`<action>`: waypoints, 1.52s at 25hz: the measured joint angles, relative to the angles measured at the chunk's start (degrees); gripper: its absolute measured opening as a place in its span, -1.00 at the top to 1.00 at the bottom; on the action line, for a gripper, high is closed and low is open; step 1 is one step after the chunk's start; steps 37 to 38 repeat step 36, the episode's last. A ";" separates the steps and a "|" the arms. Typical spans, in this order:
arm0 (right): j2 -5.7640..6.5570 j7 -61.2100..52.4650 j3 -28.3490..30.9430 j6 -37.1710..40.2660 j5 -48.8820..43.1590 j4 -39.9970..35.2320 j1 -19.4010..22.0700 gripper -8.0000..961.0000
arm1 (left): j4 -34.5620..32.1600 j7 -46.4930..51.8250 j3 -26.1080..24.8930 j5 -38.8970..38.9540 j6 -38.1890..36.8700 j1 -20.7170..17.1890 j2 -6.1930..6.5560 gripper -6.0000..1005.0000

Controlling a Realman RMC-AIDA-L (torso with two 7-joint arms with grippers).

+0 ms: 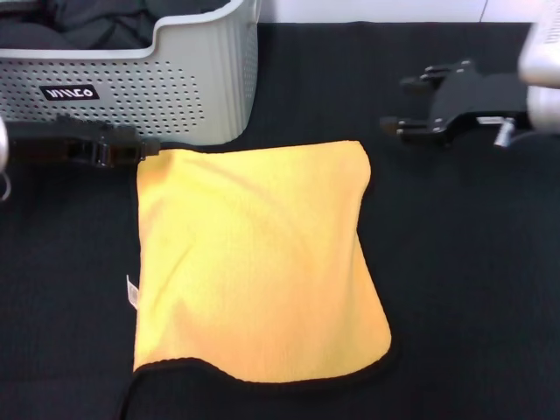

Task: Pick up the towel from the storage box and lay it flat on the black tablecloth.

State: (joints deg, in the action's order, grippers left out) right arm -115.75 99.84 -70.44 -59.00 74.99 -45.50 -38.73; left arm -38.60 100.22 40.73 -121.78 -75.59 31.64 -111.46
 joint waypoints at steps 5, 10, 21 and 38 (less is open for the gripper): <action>0.22 6.01 6.72 -14.64 7.75 -4.39 8.79 -0.24 | 0.07 -19.35 0.11 16.95 -22.52 -4.85 0.47 -0.07; -0.22 14.18 6.89 -32.15 14.18 0.57 12.66 -0.67 | 0.26 -36.07 0.65 23.53 -34.60 -8.92 -4.26 -0.06; -0.47 16.43 -5.89 -33.38 21.30 8.40 9.77 -0.84 | 3.19 -35.37 3.52 20.97 -35.60 -9.67 -3.51 -0.07; -0.53 20.48 -13.43 -33.10 31.03 9.43 10.45 -0.85 | 3.35 -36.29 3.59 20.76 -37.00 -10.56 -2.56 -0.54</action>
